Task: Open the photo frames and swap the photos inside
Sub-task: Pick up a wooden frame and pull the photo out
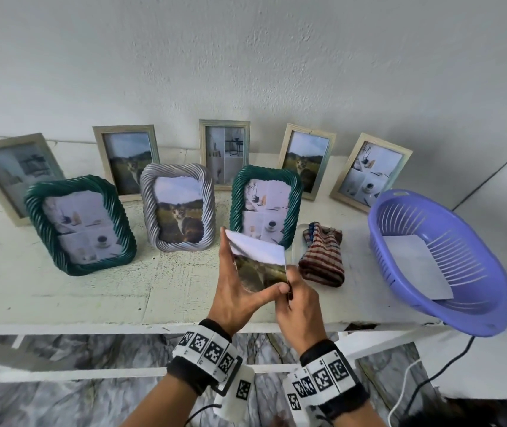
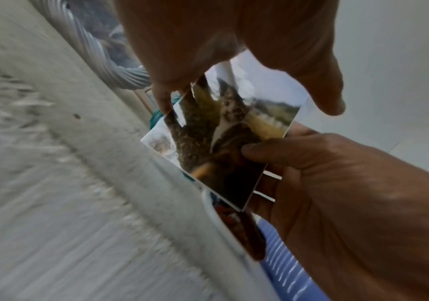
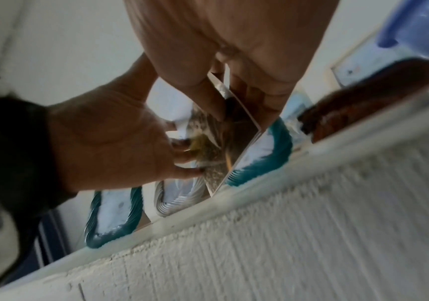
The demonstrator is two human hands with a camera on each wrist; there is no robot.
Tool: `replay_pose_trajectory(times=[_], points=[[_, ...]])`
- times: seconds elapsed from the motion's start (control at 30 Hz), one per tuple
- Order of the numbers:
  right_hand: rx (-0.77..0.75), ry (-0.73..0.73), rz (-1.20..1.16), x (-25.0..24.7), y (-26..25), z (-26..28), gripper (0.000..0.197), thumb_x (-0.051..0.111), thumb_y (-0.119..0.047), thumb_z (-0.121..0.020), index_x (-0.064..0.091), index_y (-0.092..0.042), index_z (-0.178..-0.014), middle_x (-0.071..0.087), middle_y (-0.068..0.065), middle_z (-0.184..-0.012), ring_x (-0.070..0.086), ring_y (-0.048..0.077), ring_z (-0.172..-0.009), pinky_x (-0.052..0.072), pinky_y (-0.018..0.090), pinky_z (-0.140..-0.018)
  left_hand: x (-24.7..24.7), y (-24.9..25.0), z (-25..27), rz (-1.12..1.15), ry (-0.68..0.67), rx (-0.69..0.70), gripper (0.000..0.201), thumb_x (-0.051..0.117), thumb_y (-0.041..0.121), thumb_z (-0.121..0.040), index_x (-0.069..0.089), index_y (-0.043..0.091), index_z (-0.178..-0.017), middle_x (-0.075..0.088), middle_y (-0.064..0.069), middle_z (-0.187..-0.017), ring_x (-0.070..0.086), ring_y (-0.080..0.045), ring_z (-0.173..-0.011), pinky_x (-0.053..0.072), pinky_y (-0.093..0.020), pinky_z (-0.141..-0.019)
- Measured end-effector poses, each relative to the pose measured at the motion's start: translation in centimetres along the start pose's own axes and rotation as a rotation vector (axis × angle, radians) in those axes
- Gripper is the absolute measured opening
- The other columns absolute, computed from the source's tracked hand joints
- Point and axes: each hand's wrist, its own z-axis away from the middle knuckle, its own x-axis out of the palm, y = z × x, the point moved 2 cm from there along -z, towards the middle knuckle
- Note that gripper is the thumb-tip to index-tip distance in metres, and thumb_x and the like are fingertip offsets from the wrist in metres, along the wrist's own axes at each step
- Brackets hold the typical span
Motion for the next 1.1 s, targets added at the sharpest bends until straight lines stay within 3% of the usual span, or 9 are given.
replay_pose_trajectory(times=[0.13, 0.3, 0.37, 0.47, 0.7, 0.83, 0.97, 1.03, 1.1], points=[[-0.133, -0.165, 0.065, -0.8, -2.1, -0.4, 0.019, 0.053, -0.015, -0.090, 0.058, -0.016, -0.108, 0.058, -0.008, -0.085, 0.054, 0.002, -0.074, 0.050, 0.022, -0.068, -0.6, 2.0, -0.8, 0.090, -0.048, -0.026, 0.136, 0.085, 0.060, -0.053, -0.001, 0.027, -0.154, 0.041, -0.002, -0.145, 0.047, 0.005, -0.126, 0.046, -0.018, -0.100], [-0.098, -0.393, -0.086, -3.4, -4.9, -1.5, 0.038, 0.068, -0.046, -0.083, 0.061, -0.026, -0.115, 0.057, -0.007, -0.118, 0.055, 0.009, -0.113, 0.045, 0.022, -0.092, -1.7, 3.7, -1.4, 0.384, -0.174, -0.106, 0.101, 0.087, 0.053, -0.056, 0.041, 0.024, -0.141, 0.060, -0.016, -0.129, 0.054, -0.032, -0.126, 0.048, -0.049, -0.100], [-0.010, -0.463, -0.143, -4.1, -5.6, -2.1, 0.042, 0.071, -0.053, -0.077, 0.060, -0.029, -0.110, 0.051, -0.011, -0.127, 0.050, 0.010, -0.121, 0.041, 0.016, -0.093, -1.6, 4.3, -1.2, 0.516, -0.212, -0.138, 0.099, 0.088, 0.049, -0.058, 0.042, 0.019, -0.141, 0.057, -0.025, -0.130, 0.053, -0.040, -0.125, 0.046, -0.053, -0.100], [0.049, -0.494, -0.164, -4.5, -6.0, -2.6, 0.045, 0.078, -0.051, -0.072, 0.056, -0.028, -0.104, 0.052, -0.010, -0.119, 0.053, 0.009, -0.114, 0.045, 0.018, -0.088, -1.4, 4.7, -1.1, 0.557, -0.246, -0.157, 0.110, 0.087, 0.047, -0.061, 0.027, 0.011, -0.146, 0.054, -0.029, -0.133, 0.051, -0.041, -0.126, 0.048, -0.049, -0.098], [0.098, -0.535, -0.144, -7.8, -5.2, -3.7, 0.049, 0.074, -0.058, -0.072, 0.054, -0.034, -0.110, 0.057, -0.014, -0.113, 0.058, 0.011, -0.108, 0.052, 0.038, -0.087, 0.5, 5.0, -1.7, 0.486, -0.339, -0.211, 0.094, 0.079, 0.060, -0.067, 0.043, 0.013, -0.140, 0.055, -0.013, -0.139, 0.050, -0.032, -0.131, 0.039, -0.051, -0.107], [0.161, -0.500, 0.129, -13.8, -2.6, -5.3, 0.054, 0.066, -0.075, -0.067, 0.052, -0.041, -0.107, 0.057, -0.015, -0.111, 0.057, 0.006, -0.105, 0.052, 0.037, -0.087, 3.1, 4.9, -2.8, 0.360, -0.341, -0.250, 0.088, 0.059, 0.071, -0.078, 0.037, 0.021, -0.146, 0.061, -0.009, -0.132, 0.057, -0.026, -0.123, 0.043, -0.045, -0.103], [0.274, -0.469, 0.456, -21.2, -0.1, -7.6, 0.055, 0.057, -0.082, -0.065, 0.052, -0.038, -0.097, 0.058, -0.011, -0.100, 0.054, 0.011, -0.095, 0.048, 0.035, -0.079, 7.7, 5.0, -3.9, 0.272, -0.303, -0.258, 0.032, 0.052, 0.022, -0.099, 0.058, 0.003, -0.123, 0.069, -0.015, -0.102, 0.070, -0.016, -0.087, 0.055, -0.026, -0.074], [0.411, -0.490, 0.623, -24.1, 1.6, -8.7, 0.054, 0.058, -0.080, -0.063, 0.051, -0.035, -0.094, 0.058, -0.004, -0.095, 0.053, 0.019, -0.091, 0.045, 0.035, -0.076, 10.7, 4.4, -4.7, 0.206, -0.327, -0.287, 0.023, 0.054, 0.010, -0.098, 0.059, 0.001, -0.118, 0.066, -0.015, -0.095, 0.068, -0.016, -0.075, 0.057, -0.031, -0.065], [0.506, -0.533, 0.771, -25.9, 3.6, -9.9, 0.053, 0.061, -0.079, -0.065, 0.049, -0.033, -0.090, 0.058, -0.003, -0.093, 0.053, 0.021, -0.089, 0.042, 0.034, -0.073, 13.7, 3.8, -5.6, 0.127, -0.376, -0.317, 0.026, 0.058, 0.014, -0.096, 0.056, 0.011, -0.122, 0.064, -0.011, -0.095, 0.069, -0.020, -0.079, 0.055, -0.038, -0.061]])
